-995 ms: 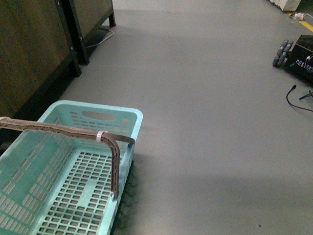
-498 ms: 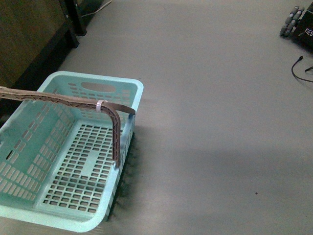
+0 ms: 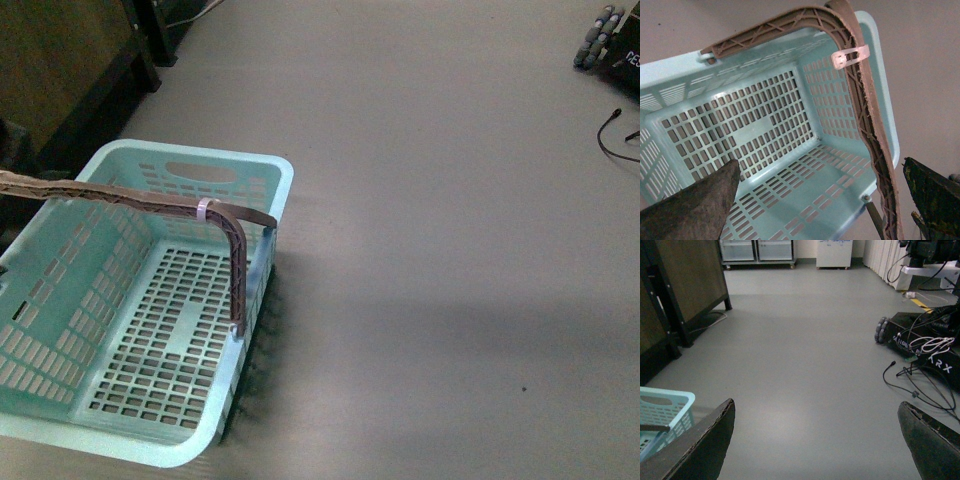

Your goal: Pick lemon and mango into basket

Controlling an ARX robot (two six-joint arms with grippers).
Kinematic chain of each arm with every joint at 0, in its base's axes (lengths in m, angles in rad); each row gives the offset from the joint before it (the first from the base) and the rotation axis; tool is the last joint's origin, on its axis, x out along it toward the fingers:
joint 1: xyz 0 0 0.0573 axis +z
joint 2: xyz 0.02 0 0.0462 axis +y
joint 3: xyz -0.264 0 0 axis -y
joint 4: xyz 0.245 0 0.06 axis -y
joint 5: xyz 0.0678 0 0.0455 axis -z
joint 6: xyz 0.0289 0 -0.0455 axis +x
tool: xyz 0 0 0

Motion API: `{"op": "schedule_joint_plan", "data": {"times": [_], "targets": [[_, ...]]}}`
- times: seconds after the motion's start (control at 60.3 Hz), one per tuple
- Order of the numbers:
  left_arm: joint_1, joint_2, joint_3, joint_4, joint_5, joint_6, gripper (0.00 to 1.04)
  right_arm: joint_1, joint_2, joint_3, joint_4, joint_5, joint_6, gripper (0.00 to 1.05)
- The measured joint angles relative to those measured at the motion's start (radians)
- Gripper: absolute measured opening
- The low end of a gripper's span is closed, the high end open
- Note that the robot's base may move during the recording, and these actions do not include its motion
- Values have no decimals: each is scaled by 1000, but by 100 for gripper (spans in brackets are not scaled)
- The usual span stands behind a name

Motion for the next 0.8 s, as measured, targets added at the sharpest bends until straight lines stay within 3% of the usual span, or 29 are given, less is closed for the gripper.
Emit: {"op": "schedule_joint_plan", "data": {"times": [0.232,0.481,0.796], "targets": [[-76,118,146,-34,-15,-86,98,0,0,0,0,0,0,96],[-86,217,245,-66,-24,-130,97,0,0,0,0,0,0,96],[-84,254,297,-106,-24,-142,47,0,0,0,0,0,0,96]]}}
